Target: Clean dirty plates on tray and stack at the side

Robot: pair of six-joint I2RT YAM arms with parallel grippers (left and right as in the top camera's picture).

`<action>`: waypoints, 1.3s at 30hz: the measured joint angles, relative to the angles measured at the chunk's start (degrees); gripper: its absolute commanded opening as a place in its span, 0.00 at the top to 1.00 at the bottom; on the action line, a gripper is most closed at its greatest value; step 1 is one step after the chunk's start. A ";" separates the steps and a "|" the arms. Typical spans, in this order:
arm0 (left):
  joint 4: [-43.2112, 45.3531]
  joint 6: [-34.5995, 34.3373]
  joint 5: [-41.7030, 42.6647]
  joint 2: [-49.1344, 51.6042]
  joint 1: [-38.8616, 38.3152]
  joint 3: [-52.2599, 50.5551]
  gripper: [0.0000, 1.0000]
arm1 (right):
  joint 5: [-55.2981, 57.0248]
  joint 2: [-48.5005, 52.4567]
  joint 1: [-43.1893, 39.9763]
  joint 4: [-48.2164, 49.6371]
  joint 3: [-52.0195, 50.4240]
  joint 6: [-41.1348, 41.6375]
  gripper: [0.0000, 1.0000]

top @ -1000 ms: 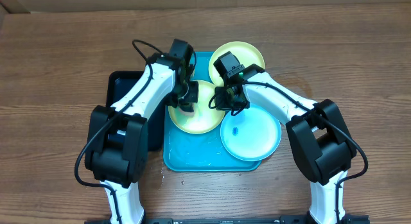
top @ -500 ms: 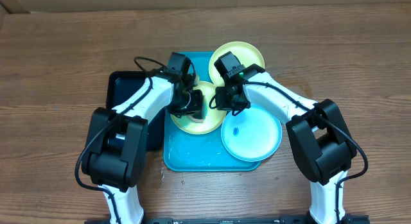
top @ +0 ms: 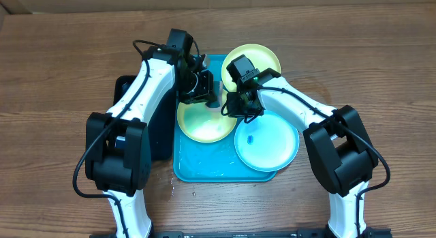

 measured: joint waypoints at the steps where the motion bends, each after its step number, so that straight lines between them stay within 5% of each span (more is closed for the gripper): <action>1: -1.36 0.00 -2.40 0.00 -0.09 -0.09 0.96 | 0.00 0.00 0.00 0.00 0.00 -0.02 0.96; 11: 3.19 -1.77 -21.99 -0.04 -4.68 -10.32 0.96 | -0.20 0.00 0.00 -0.02 -0.02 0.00 0.96; 20: 9.31 -1.27 -14.88 -2.05 -3.43 -15.08 0.96 | 0.48 0.02 -0.07 -0.33 -0.07 -0.02 0.96; 28: -1.81 0.46 -4.96 0.33 -1.99 -4.94 0.96 | 0.13 0.02 0.00 -0.15 -0.07 -0.02 0.96; 39: -4.55 1.97 -16.55 0.35 -0.87 1.42 0.96 | -0.04 0.02 0.00 0.09 -0.07 -0.02 0.95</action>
